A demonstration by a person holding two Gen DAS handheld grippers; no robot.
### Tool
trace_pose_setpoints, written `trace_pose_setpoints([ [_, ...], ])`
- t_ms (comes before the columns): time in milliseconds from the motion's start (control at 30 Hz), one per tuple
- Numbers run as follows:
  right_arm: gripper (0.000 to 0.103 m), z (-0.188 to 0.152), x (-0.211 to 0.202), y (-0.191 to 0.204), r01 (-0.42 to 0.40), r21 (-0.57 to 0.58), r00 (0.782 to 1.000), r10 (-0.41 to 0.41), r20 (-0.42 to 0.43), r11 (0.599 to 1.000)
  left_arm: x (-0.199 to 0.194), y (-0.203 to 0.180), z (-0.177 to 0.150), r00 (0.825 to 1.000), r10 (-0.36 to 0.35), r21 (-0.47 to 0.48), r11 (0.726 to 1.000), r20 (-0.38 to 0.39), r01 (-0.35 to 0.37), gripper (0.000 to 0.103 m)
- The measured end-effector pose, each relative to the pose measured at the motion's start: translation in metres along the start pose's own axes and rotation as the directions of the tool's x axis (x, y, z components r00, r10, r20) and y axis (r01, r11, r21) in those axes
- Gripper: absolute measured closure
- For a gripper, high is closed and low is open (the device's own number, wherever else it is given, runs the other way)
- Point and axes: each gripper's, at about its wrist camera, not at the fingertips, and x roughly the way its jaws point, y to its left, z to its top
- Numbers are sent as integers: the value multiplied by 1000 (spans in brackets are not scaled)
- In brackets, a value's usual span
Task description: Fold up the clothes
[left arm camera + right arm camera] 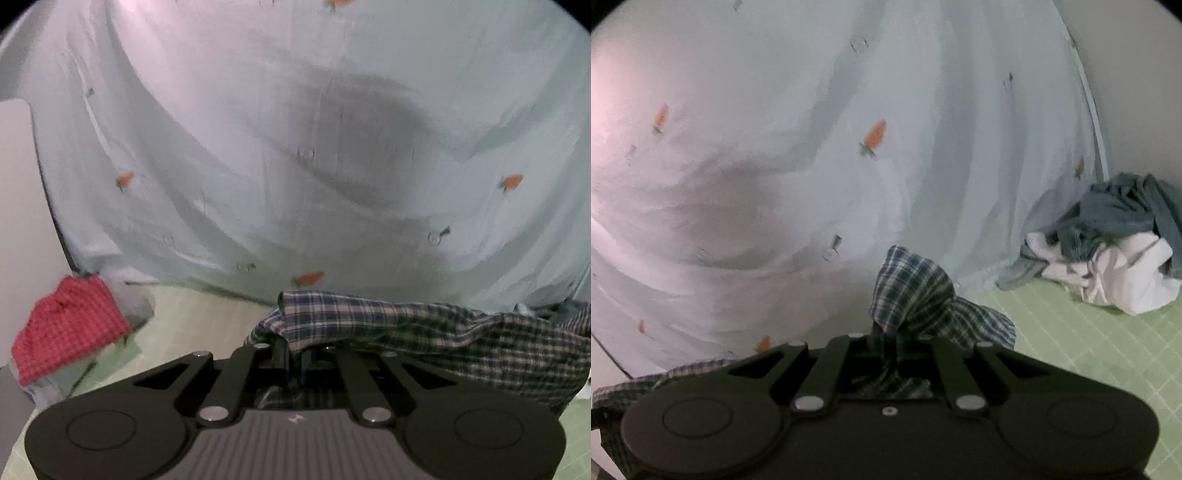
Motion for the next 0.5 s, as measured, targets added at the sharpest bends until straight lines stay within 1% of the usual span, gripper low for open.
trace_pose_setpoints([
  [33,97,-1,10,0,11,-1,1000,-11,-15,1000,10,1,0,1000,-2,2,1000,-18,2,97],
  [167,97,-4,57,17,1,-3,998,-1,-61,1000,56,9,0,997,-2,-8,1000,-81,2,97],
  [267,97,-7,93,29,-6,-4,995,6,-95,1000,89,24,3,993,22,-20,1000,-116,-24,96],
  [333,95,-8,117,37,-11,-5,993,11,-118,1000,113,39,4,988,55,-37,997,-144,-61,96],
  [367,87,-9,129,41,-14,-5,991,13,-130,1000,125,46,3,984,76,-47,995,-161,-85,94],
  [400,83,-10,141,45,-17,-5,990,16,-141,1000,137,55,2,978,99,-56,992,-182,-111,89],
  [433,68,-10,153,49,-19,-6,988,18,-153,1000,149,65,1,971,120,-64,989,-205,-136,83],
  [467,47,-11,164,53,-20,-6,986,18,-165,1000,161,73,-1,964,136,-72,985,-228,-156,80],
  [500,41,-17,166,52,-2,-11,983,0,-183,1000,170,81,-3,957,146,-82,982,-252,-172,76],
])
